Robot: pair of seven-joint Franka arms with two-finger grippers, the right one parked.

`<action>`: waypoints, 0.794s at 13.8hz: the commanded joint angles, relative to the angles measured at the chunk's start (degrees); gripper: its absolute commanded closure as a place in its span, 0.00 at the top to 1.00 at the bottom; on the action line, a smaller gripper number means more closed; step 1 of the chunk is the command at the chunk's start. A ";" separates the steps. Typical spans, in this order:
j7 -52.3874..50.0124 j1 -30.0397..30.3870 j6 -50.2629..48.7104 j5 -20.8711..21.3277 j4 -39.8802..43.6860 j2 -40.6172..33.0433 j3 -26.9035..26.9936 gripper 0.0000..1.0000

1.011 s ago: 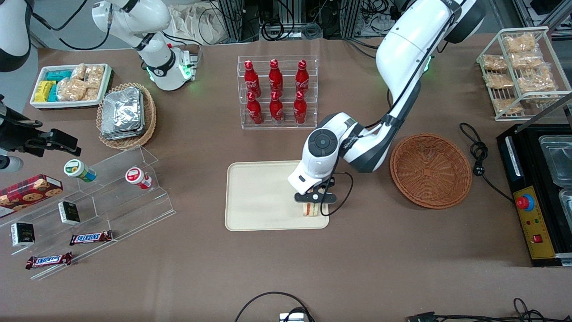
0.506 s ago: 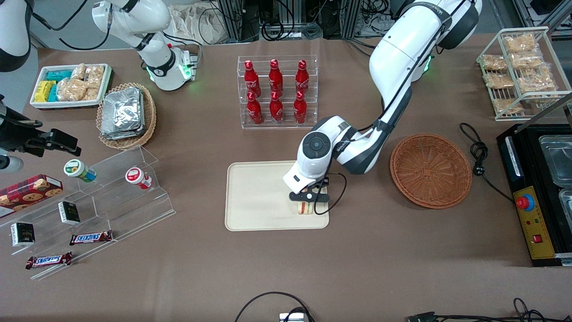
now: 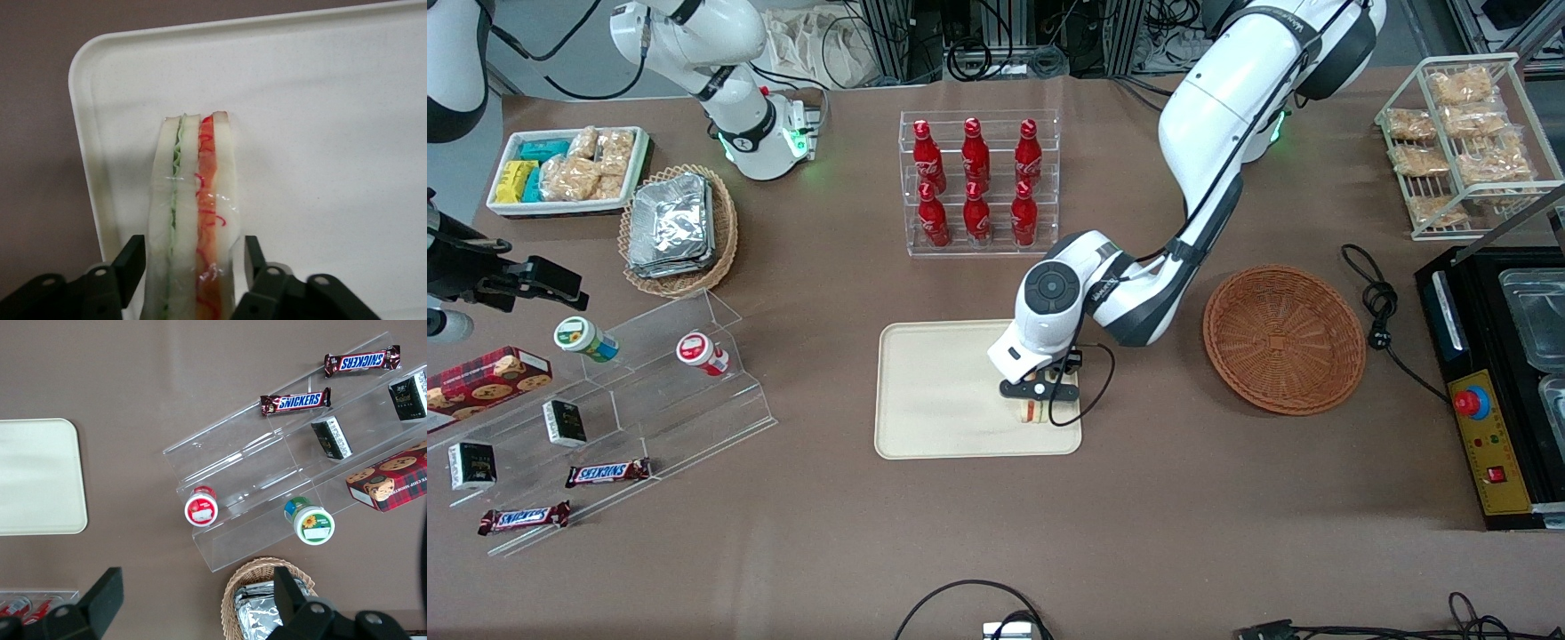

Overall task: Place sandwich from basket to tray
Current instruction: 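Lower the sandwich onto the tray and open the left gripper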

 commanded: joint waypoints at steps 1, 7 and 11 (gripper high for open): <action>-1.42 -0.92 -0.28 1.41 2.02 0.92 0.63 0.86; -4.40 1.71 -2.03 1.23 6.14 -0.57 0.80 0.87; -8.35 1.89 -6.86 1.41 7.56 -5.57 5.71 0.87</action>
